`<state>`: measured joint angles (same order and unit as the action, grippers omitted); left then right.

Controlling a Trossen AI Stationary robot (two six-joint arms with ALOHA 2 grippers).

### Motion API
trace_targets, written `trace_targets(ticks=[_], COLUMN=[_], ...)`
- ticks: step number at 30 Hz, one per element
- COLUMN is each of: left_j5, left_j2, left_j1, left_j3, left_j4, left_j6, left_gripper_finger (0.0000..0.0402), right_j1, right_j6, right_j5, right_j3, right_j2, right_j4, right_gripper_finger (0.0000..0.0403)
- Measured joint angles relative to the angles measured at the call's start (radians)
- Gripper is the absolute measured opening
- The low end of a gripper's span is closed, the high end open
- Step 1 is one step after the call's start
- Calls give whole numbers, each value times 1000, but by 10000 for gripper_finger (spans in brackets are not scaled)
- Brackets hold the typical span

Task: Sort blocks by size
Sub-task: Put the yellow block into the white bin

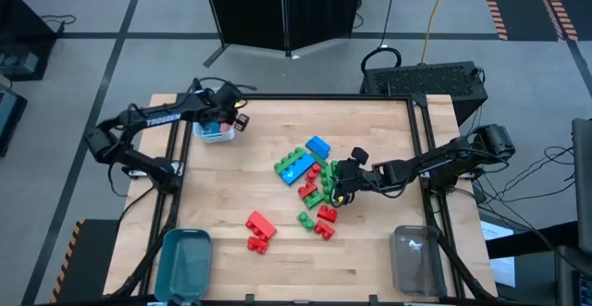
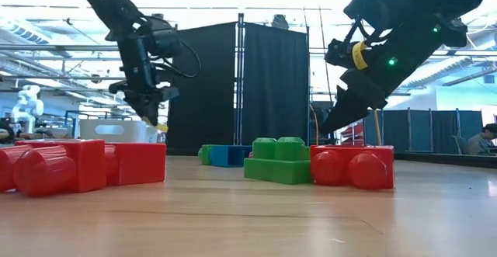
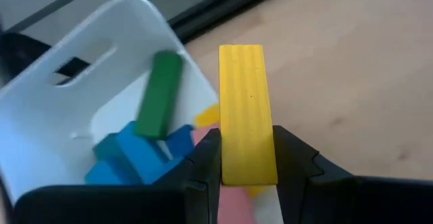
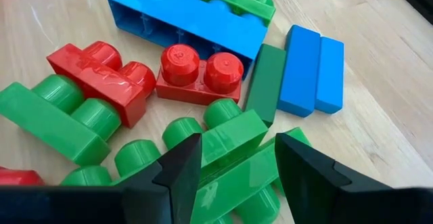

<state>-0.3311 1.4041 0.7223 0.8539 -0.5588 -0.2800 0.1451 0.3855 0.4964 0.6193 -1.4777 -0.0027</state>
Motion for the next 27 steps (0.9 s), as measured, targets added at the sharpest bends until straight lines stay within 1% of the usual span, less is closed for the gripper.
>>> trace_targets(ticks=[3,7,11,20,23,27], left_j5=[-23,-27,-52,-55,-54,-52], left_j2=[-11,-32,-55,-49,-49,-49], left_j1=[24,66,102,149,149,148], left_j3=[0,0,0,0,0,0], left_j4=[-31,-59,-61,-92,-99,-107], left_j6=[1,0,-12,-28,-29,-28], left_gripper_finger=[84,84,84,84,92,115], right_j1=[0,0,0,1,1,1], right_j6=[0,0,0,0,1,7], right_j5=[0,0,0,0,0,-3], right_j3=[0,0,0,0,0,0], right_j2=[0,0,0,0,0,0], right_j4=[-1,-2,-3,-12,-19,-21], right_gripper_finger=[176,176,176,176,176,176])
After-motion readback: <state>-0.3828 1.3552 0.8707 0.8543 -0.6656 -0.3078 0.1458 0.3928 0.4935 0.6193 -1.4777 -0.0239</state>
